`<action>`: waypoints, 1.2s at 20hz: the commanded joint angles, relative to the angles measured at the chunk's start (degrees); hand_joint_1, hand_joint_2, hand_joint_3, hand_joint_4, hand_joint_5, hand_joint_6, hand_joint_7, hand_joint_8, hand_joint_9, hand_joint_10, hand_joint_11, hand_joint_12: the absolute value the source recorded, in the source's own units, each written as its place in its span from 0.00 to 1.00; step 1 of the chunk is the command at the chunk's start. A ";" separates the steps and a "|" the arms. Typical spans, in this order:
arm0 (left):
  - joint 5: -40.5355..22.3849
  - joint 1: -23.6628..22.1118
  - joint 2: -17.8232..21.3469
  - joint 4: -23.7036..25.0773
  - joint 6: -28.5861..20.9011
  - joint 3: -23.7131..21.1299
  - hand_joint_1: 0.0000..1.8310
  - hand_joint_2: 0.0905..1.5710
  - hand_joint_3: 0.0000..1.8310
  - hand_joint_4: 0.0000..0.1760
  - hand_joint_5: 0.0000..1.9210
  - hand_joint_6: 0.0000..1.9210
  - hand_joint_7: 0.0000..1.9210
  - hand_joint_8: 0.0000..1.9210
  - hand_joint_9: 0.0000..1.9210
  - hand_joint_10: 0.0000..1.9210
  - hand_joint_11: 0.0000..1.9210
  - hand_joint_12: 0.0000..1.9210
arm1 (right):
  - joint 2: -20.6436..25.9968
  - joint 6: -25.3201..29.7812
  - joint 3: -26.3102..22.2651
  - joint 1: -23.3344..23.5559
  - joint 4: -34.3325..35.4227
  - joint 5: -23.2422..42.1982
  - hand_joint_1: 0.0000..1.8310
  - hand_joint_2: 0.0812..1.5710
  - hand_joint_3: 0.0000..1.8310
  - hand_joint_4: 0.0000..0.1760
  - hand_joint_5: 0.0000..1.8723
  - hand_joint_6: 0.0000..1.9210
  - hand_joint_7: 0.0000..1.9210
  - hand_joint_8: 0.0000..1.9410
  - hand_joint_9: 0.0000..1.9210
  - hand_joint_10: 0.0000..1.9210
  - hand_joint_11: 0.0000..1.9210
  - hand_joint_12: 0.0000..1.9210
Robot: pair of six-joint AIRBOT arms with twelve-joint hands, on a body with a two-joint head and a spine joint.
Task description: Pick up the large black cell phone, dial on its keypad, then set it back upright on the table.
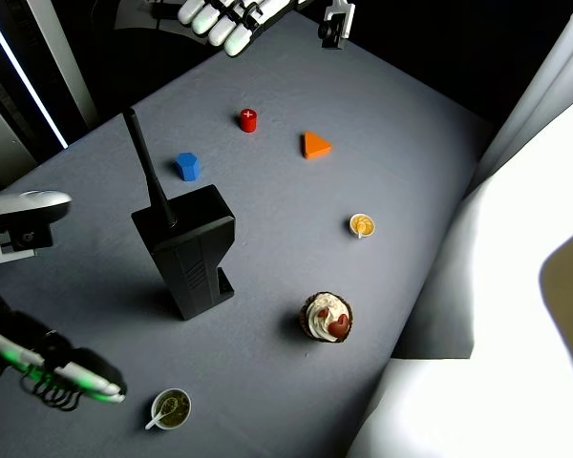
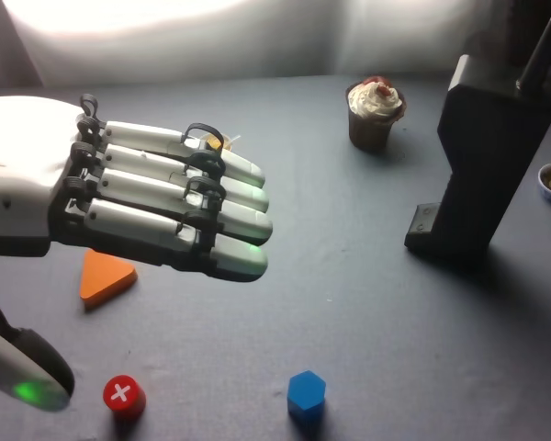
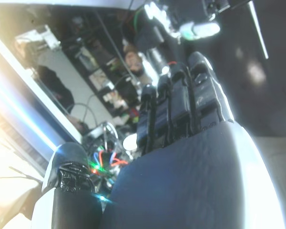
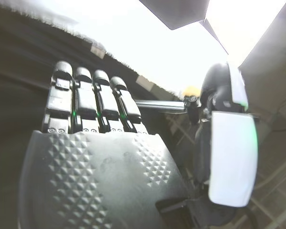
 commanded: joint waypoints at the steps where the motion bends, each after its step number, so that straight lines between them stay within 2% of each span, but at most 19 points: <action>1: -3.73 -1.25 0.10 -5.42 -0.36 -0.46 0.03 0.74 0.00 0.00 0.09 0.00 0.07 0.00 0.06 0.00 0.00 0.12 | 1.02 0.31 0.39 0.90 -2.70 6.08 0.47 0.60 0.00 0.00 0.00 0.00 0.00 0.00 0.00 0.00 0.00 0.05; 7: -2.78 -1.25 0.09 -5.06 -0.31 -0.71 0.03 0.74 0.00 0.00 0.09 0.00 0.07 0.00 0.05 0.00 0.00 0.13 | 0.71 -0.78 1.12 4.69 -3.76 2.95 0.46 0.59 0.00 0.00 0.02 0.00 0.02 0.00 0.02 0.00 0.00 0.18; 10: -2.52 -1.28 0.07 -5.10 -0.15 -0.82 0.04 0.74 0.00 0.00 0.08 0.00 0.06 0.00 0.05 0.00 0.00 0.10 | 0.44 -0.90 1.37 6.20 -3.76 2.01 0.44 0.60 0.00 0.00 0.00 0.00 0.00 0.00 0.01 0.00 0.00 0.14; 12: -2.29 -1.27 0.06 -5.14 -0.01 -0.82 0.03 0.74 0.00 0.00 0.09 0.00 0.08 0.00 0.06 0.00 0.00 0.15 | 0.11 -1.12 1.35 6.58 -3.75 1.78 0.44 0.59 0.00 0.00 0.00 0.00 0.00 0.00 0.00 0.00 0.00 0.12; 14: -2.27 -1.16 0.07 -5.16 0.25 -0.84 0.03 0.74 0.00 0.00 0.09 0.00 0.08 0.00 0.07 0.00 0.00 0.16 | -0.26 -1.67 1.33 6.89 -3.75 1.45 0.40 0.60 0.00 0.00 0.00 0.00 0.00 0.00 0.00 0.00 0.00 0.13; 16: -2.26 -1.19 0.08 -5.14 0.26 -0.82 0.04 0.74 0.00 0.00 0.09 0.00 0.09 0.00 0.07 0.00 0.00 0.17 | -0.48 -1.79 1.26 7.43 -3.75 1.11 0.42 0.59 0.00 0.00 0.00 0.00 0.00 0.00 0.00 0.00 0.00 0.13; 19: -1.86 -1.31 0.06 -5.31 0.20 -0.83 0.01 0.75 0.00 0.00 0.09 0.00 0.08 0.00 0.07 0.00 0.00 0.15 | -0.77 -1.80 1.42 7.65 -3.73 0.57 0.42 0.59 0.00 0.00 0.00 0.00 0.00 0.00 0.00 0.00 0.00 0.11; 20: -1.60 -1.35 0.06 -5.45 0.27 -0.85 0.01 0.75 0.00 0.00 0.09 0.00 0.08 0.00 0.07 0.00 0.00 0.14 | -0.98 -1.80 1.54 7.76 -3.72 0.36 0.41 0.59 0.00 0.00 0.00 0.00 0.00 0.00 0.01 0.00 0.00 0.13; 24: -0.78 -1.37 0.05 -6.50 0.68 -0.98 0.02 0.75 0.00 0.00 0.08 0.00 0.08 0.00 0.07 0.00 0.00 0.14 | -1.97 -1.99 2.21 8.74 -3.70 -1.89 0.39 0.60 0.00 0.00 0.00 0.00 0.00 0.00 0.00 0.00 0.00 0.08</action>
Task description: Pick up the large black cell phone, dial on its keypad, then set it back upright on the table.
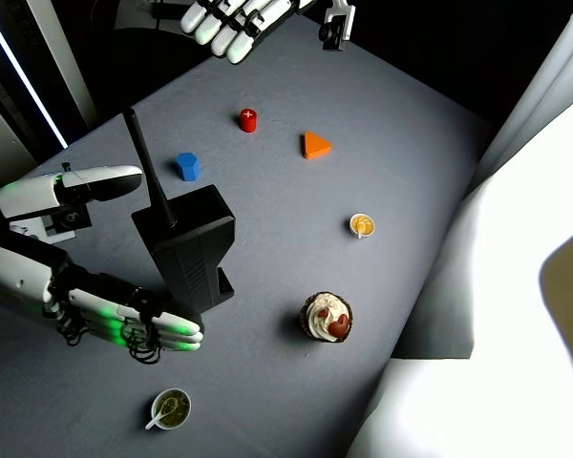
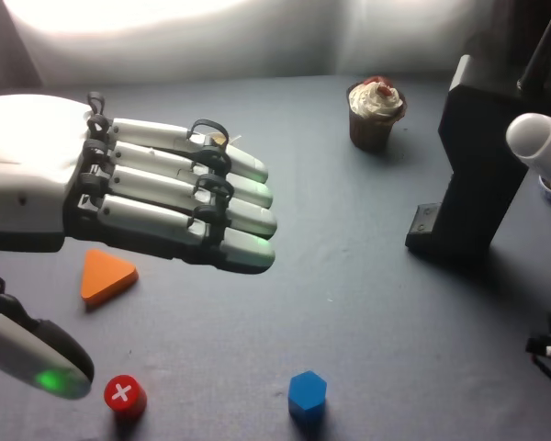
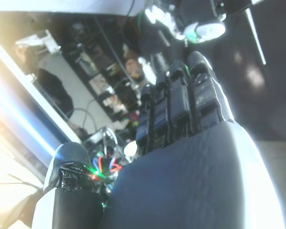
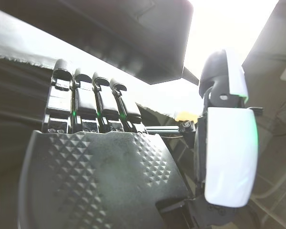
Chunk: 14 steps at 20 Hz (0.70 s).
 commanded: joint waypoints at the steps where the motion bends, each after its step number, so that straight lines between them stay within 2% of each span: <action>1: -3.03 -1.32 0.03 -5.96 0.03 -0.22 0.02 0.75 0.00 0.00 0.08 0.00 0.08 0.00 0.07 0.00 0.00 0.14 | 0.28 0.56 0.31 0.54 -1.45 6.00 0.40 0.59 0.00 0.00 0.00 0.00 0.00 0.00 0.00 0.00 0.00 0.08; 6: -2.76 -1.30 0.02 -5.98 0.23 -0.25 0.02 0.75 0.00 0.00 0.09 0.00 0.09 0.00 0.07 0.00 0.00 0.13 | -0.47 0.56 1.70 1.19 -1.45 4.52 0.40 0.59 0.00 0.00 0.00 0.00 0.00 0.00 0.01 0.00 0.00 0.06; 8: -2.52 -1.29 0.01 -5.94 0.37 -0.25 0.02 0.75 0.00 0.00 0.09 0.00 0.09 0.00 0.07 0.00 0.00 0.14 | -0.64 0.56 2.15 1.26 -1.45 4.34 0.38 0.61 0.00 0.00 0.01 0.00 0.00 0.00 0.01 0.00 0.00 0.09; 12: -0.97 -1.26 -0.06 -5.61 0.74 -0.29 0.03 0.75 0.00 0.00 0.09 0.00 0.09 0.00 0.08 0.00 0.00 0.17 | -1.51 0.56 3.10 1.34 -1.44 4.04 0.40 0.66 0.01 0.00 0.09 0.01 0.08 0.01 0.08 0.01 0.00 0.29; 14: -0.61 -1.08 -0.24 -4.85 0.83 -0.29 0.03 0.75 0.00 0.00 0.09 0.00 0.09 0.00 0.08 0.00 0.00 0.17 | -1.92 0.56 3.33 1.51 -1.43 4.05 0.46 0.66 0.00 0.00 0.13 0.01 0.13 0.01 0.13 0.01 0.00 0.44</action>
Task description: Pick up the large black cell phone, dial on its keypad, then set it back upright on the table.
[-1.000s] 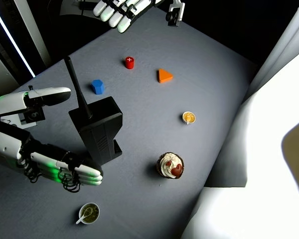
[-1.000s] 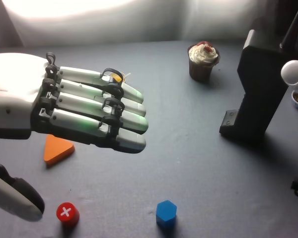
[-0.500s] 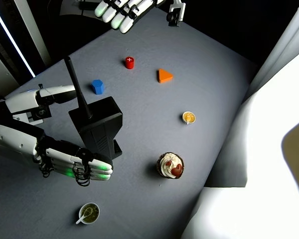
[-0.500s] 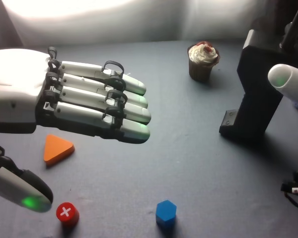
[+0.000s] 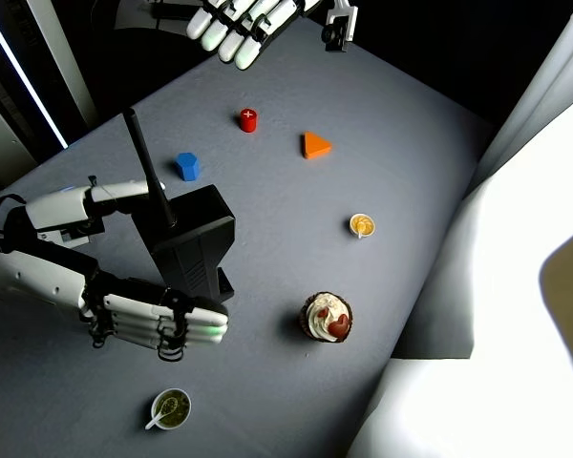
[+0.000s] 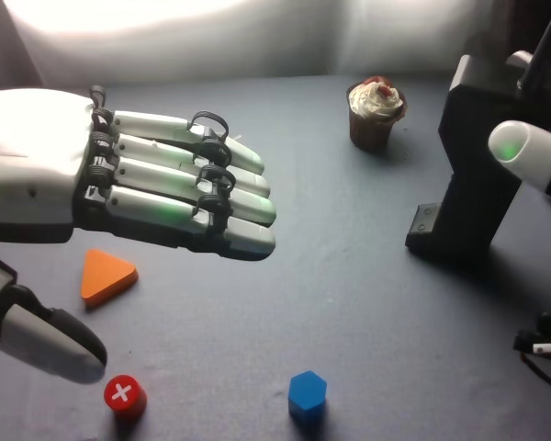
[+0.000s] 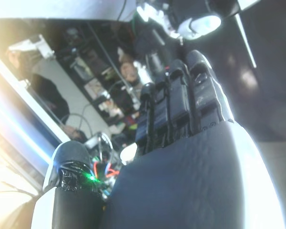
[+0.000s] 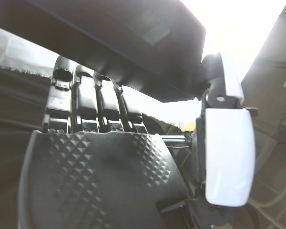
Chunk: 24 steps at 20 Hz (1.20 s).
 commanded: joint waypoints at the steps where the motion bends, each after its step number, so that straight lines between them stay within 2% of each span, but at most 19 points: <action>1: -3.24 -1.02 -0.12 -4.82 -0.07 -0.30 0.03 0.75 0.00 0.00 0.09 0.00 0.09 0.00 0.08 0.00 0.00 0.17 | 0.20 0.52 0.48 0.82 -1.71 6.75 0.47 0.68 0.00 0.00 0.14 0.01 0.14 0.01 0.15 0.02 0.00 0.48; 2: -3.09 -0.92 -0.14 -4.82 -0.07 -0.29 0.04 0.75 0.00 0.00 0.09 0.00 0.09 0.00 0.08 0.00 0.00 0.18 | -0.05 0.41 0.60 1.04 -1.71 6.75 0.56 0.66 0.00 0.00 0.20 0.01 0.20 0.01 0.24 0.02 0.06 0.52; 3: -2.93 -0.91 -0.15 -4.80 -0.05 -0.28 0.04 0.75 0.00 0.00 0.09 0.00 0.09 0.00 0.07 0.00 0.00 0.18 | -0.27 0.37 0.74 1.32 -1.71 6.74 0.63 0.66 0.00 0.00 0.27 0.01 0.29 0.02 0.35 0.04 0.17 0.54; 4: -2.86 -0.90 -0.19 -4.79 -0.03 -0.28 0.04 0.74 0.00 0.00 0.09 0.00 0.09 0.00 0.07 0.00 0.00 0.17 | -0.48 0.37 0.93 1.72 -1.71 6.73 0.67 0.68 0.00 0.00 0.36 0.02 0.39 0.03 0.45 0.07 0.28 0.52; 5: -2.49 -0.84 -0.27 -4.47 0.05 -0.29 0.03 0.75 0.00 0.00 0.09 0.00 0.08 0.00 0.07 0.00 0.00 0.15 | -0.81 0.37 1.26 2.12 -1.71 6.61 0.69 0.70 0.00 0.00 0.42 0.02 0.44 0.02 0.49 0.08 0.33 0.53; 6: -2.33 -0.79 -0.33 -4.40 0.13 -0.28 0.03 0.74 0.00 0.00 0.09 0.00 0.08 0.00 0.07 0.00 0.00 0.15 | -0.93 0.34 1.41 2.33 -1.71 6.43 0.79 0.71 0.00 0.00 0.45 0.36 0.41 0.52 0.47 0.51 0.42 0.74; 7: -1.92 -0.73 -0.39 -4.17 0.27 -0.28 0.03 0.75 0.00 0.00 0.08 0.00 0.08 0.00 0.07 0.00 0.00 0.14 | -1.04 0.33 1.62 2.70 -1.71 6.17 0.75 0.72 0.00 0.00 0.47 0.44 0.43 0.64 0.44 0.69 0.44 0.68; 8: -1.80 -0.73 -0.41 -4.17 0.27 -0.29 0.03 0.75 0.00 0.00 0.08 0.00 0.08 0.00 0.07 0.00 0.00 0.14 | -1.05 0.33 1.69 2.85 -1.71 6.10 0.74 0.73 0.00 0.00 0.47 0.45 0.43 0.67 0.42 0.74 0.44 0.68; 12: -2.02 -0.75 -0.41 -4.18 0.26 -0.33 0.03 0.74 0.00 0.00 0.09 0.00 0.09 0.00 0.08 0.00 0.00 0.17 | -0.18 0.09 1.71 3.56 -1.72 6.14 0.75 0.71 0.00 0.00 0.51 0.38 0.48 0.62 0.44 0.72 0.47 0.67; 16: -2.86 -0.87 -0.45 -4.18 0.24 -0.12 0.02 0.75 0.00 0.00 0.09 0.00 0.09 0.00 0.07 0.00 0.00 0.16 | 1.05 -0.02 1.74 4.69 -1.75 7.19 0.75 0.71 0.00 0.00 0.51 0.39 0.46 0.62 0.44 0.72 0.47 0.66; 17: -3.07 -1.04 -0.48 -4.19 0.24 -0.03 0.02 0.75 0.00 0.00 0.09 0.00 0.09 0.00 0.07 0.00 0.00 0.15 | 1.45 -0.02 1.57 5.01 -1.76 8.01 0.80 0.69 0.00 0.00 0.52 0.35 0.47 0.56 0.46 0.63 0.47 0.78; 19: -3.33 -1.25 -0.55 -4.20 0.24 -0.01 0.03 0.75 0.00 0.00 0.10 0.00 0.09 0.00 0.08 0.00 0.00 0.18 | 2.38 -0.02 0.92 5.65 -1.87 9.36 0.81 0.69 0.00 0.00 0.54 0.32 0.49 0.53 0.47 0.60 0.45 0.82; 20: -3.36 -1.39 -0.57 -4.21 0.24 -0.05 0.04 0.74 0.00 0.00 0.10 0.00 0.09 0.00 0.08 0.00 0.00 0.20 | 3.01 0.30 0.29 6.03 -2.00 10.41 0.81 0.69 0.00 0.00 0.54 0.33 0.47 0.55 0.47 0.61 0.45 0.83; 21: -3.36 -1.49 -0.58 -4.23 0.23 -0.10 0.03 0.75 0.00 0.00 0.09 0.00 0.08 0.00 0.08 0.00 0.00 0.20 | 3.58 0.94 -0.37 6.30 -2.59 11.07 0.76 0.71 0.00 0.00 0.52 0.39 0.46 0.61 0.45 0.69 0.44 0.71; 22: -3.36 -1.50 -0.58 -4.31 0.20 -0.13 0.02 0.76 0.00 0.00 0.08 0.00 0.07 0.00 0.07 0.00 0.00 0.19 | 4.20 1.66 -1.03 6.39 -3.94 11.78 0.75 0.72 0.00 0.00 0.52 0.42 0.43 0.64 0.43 0.73 0.43 0.68; 24: -3.44 -1.49 -0.55 -4.35 -0.07 -0.12 0.10 0.77 0.00 0.00 0.10 0.00 0.08 0.00 0.08 0.00 0.00 0.18 | 5.49 2.57 -2.54 6.49 -7.09 12.93 0.74 0.73 0.00 0.00 0.51 0.43 0.41 0.67 0.40 0.78 0.41 0.70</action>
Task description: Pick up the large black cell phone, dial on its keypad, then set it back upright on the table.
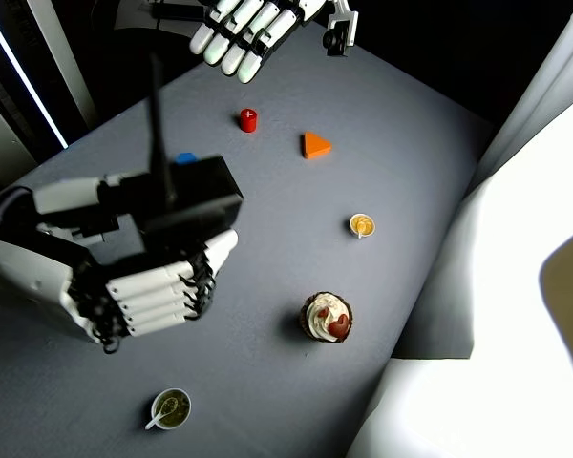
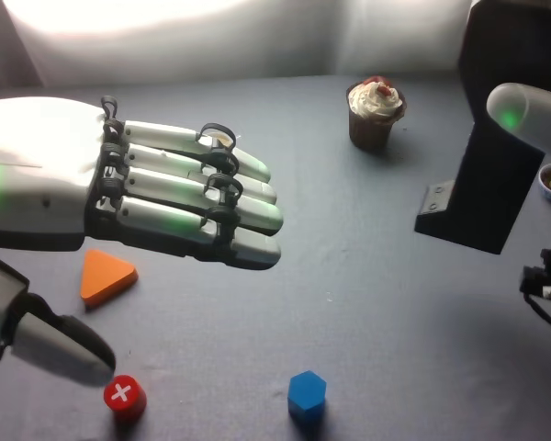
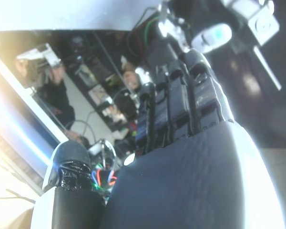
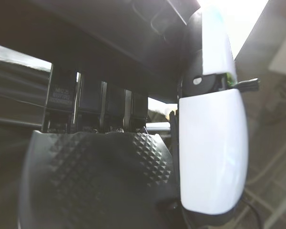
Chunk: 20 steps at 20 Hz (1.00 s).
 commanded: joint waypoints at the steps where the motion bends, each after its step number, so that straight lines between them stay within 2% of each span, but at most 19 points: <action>1: -4.14 -1.33 0.04 -5.58 -0.36 -0.16 0.16 0.77 0.00 0.00 0.11 0.00 0.09 0.00 0.08 0.00 0.00 0.18 | 1.09 2.01 -0.61 0.81 -2.98 8.65 0.74 0.74 0.00 0.00 0.52 0.42 0.39 0.68 0.40 0.78 0.41 0.71; 2: -4.49 -1.29 0.04 -5.83 -0.87 -0.19 0.22 0.76 0.00 0.00 0.12 0.01 0.11 0.01 0.10 0.01 0.00 0.23 | 1.61 2.46 -1.37 0.84 -3.64 8.89 0.74 0.74 0.00 0.00 0.51 0.43 0.39 0.69 0.39 0.79 0.42 0.72; 3: -4.79 -1.26 0.02 -5.95 -1.74 -0.29 0.24 0.82 0.00 0.00 0.13 0.00 0.14 0.00 0.14 0.00 0.00 0.37 | 2.31 3.00 -2.41 0.84 -4.16 9.08 0.74 0.73 0.00 0.00 0.52 0.43 0.40 0.67 0.40 0.78 0.42 0.71; 4: -3.98 -1.26 0.02 -6.33 -2.24 -0.24 0.25 0.86 0.00 0.07 0.11 0.00 0.18 0.00 0.23 0.01 0.01 0.46 | 2.84 3.25 -3.38 0.84 -4.49 9.29 0.74 0.73 0.00 0.00 0.51 0.43 0.42 0.65 0.41 0.76 0.42 0.70; 5: -3.87 -1.26 0.01 -6.93 -2.50 -0.04 0.30 0.85 0.00 0.25 0.10 0.00 0.19 0.00 0.26 0.02 0.00 0.48 | 3.24 3.56 -4.13 0.83 -4.66 9.68 0.74 0.72 0.00 0.00 0.51 0.43 0.43 0.64 0.42 0.76 0.42 0.69; 6: -3.54 -1.26 0.02 -6.95 -2.42 0.03 0.43 0.85 0.00 0.35 0.11 0.00 0.23 0.01 0.32 0.04 0.00 0.59 | 3.77 4.22 -4.93 0.82 -4.99 10.05 0.74 0.72 0.00 0.00 0.51 0.43 0.44 0.63 0.42 0.75 0.42 0.69; 7: -3.63 -1.22 0.01 -7.09 -3.61 0.17 0.52 0.84 0.00 0.47 0.12 0.00 0.28 0.00 0.30 0.22 0.00 0.73 | 4.07 4.98 -5.39 0.82 -5.59 10.47 0.74 0.72 0.00 0.00 0.51 0.44 0.43 0.63 0.41 0.75 0.41 0.69; 8: -3.55 -1.23 0.04 -7.06 -4.37 0.15 0.56 0.80 0.00 0.48 0.10 0.00 0.31 0.01 0.22 0.57 0.06 0.91 | 4.30 5.66 -5.70 0.82 -6.50 10.80 0.74 0.72 0.00 0.00 0.51 0.44 0.43 0.63 0.42 0.75 0.41 0.69; 9: -3.00 -1.22 0.08 -6.59 -5.71 0.14 0.55 0.76 0.00 0.48 0.09 0.00 0.34 0.03 0.18 0.74 0.09 0.98 | 4.48 6.42 -5.91 0.82 -7.76 11.17 0.74 0.72 0.00 0.00 0.51 0.44 0.43 0.63 0.42 0.75 0.41 0.69; 10: -2.72 -1.18 0.05 -6.64 -6.33 0.19 0.67 0.79 0.01 0.62 0.08 0.01 0.34 0.64 0.25 0.95 0.25 1.00 | 4.53 6.86 -5.97 0.84 -8.54 11.40 0.74 0.72 0.00 0.00 0.52 0.42 0.43 0.63 0.42 0.75 0.41 0.68; 11: -2.17 -1.03 0.04 -7.80 -6.44 -0.08 0.69 0.81 0.01 0.58 0.06 0.00 0.32 0.80 0.31 0.99 0.33 1.00 | 4.55 7.10 -6.07 0.92 -9.34 11.64 0.74 0.72 0.00 0.00 0.52 0.41 0.43 0.64 0.42 0.75 0.42 0.67; 12: -1.47 -0.54 0.04 -8.31 -6.45 -0.50 0.71 0.79 0.00 0.57 0.04 0.00 0.36 0.79 0.46 1.00 0.48 1.00 | 4.55 7.14 -6.25 1.04 -9.53 11.71 0.75 0.72 0.00 0.00 0.53 0.41 0.43 0.63 0.43 0.74 0.42 0.67; 13: -0.30 -0.13 0.03 -8.30 -6.83 -1.08 0.72 0.78 0.00 0.57 0.03 0.00 0.38 0.77 0.53 1.00 0.55 1.00 | 4.60 7.14 -6.53 1.20 -9.53 11.71 0.75 0.72 0.00 0.00 0.52 0.41 0.43 0.63 0.43 0.74 0.42 0.68; 14: 0.84 -0.02 0.02 -8.21 -6.76 -1.51 0.73 0.77 0.00 0.59 0.01 0.00 0.39 0.77 0.56 1.00 0.59 1.00 | 4.62 7.14 -6.71 1.25 -9.53 11.71 0.74 0.72 0.00 0.00 0.53 0.40 0.43 0.64 0.42 0.75 0.42 0.69; 15: 2.10 -0.01 0.00 -8.25 -6.27 -1.81 0.73 0.78 0.00 0.61 0.01 0.00 0.38 0.77 0.55 1.00 0.59 1.00 | 4.61 7.14 -6.85 1.28 -9.53 11.71 0.74 0.73 0.00 0.00 0.52 0.40 0.42 0.66 0.41 0.77 0.41 0.72; 16: 3.56 -0.03 -0.03 -8.27 -5.75 -1.98 0.72 0.79 0.00 0.72 0.02 0.00 0.37 0.79 0.53 1.00 0.57 1.00 | 4.58 7.14 -6.89 1.28 -9.53 11.73 0.74 0.73 0.00 0.00 0.53 0.40 0.41 0.66 0.41 0.77 0.41 0.72; 20: 8.96 -0.36 -0.63 -9.58 -2.59 -2.44 0.72 0.79 0.00 0.71 0.02 0.00 0.36 0.81 0.49 1.00 0.53 1.00 | 4.50 7.13 -7.05 1.09 -9.51 12.01 0.74 0.72 0.00 0.00 0.52 0.40 0.42 0.65 0.42 0.76 0.42 0.71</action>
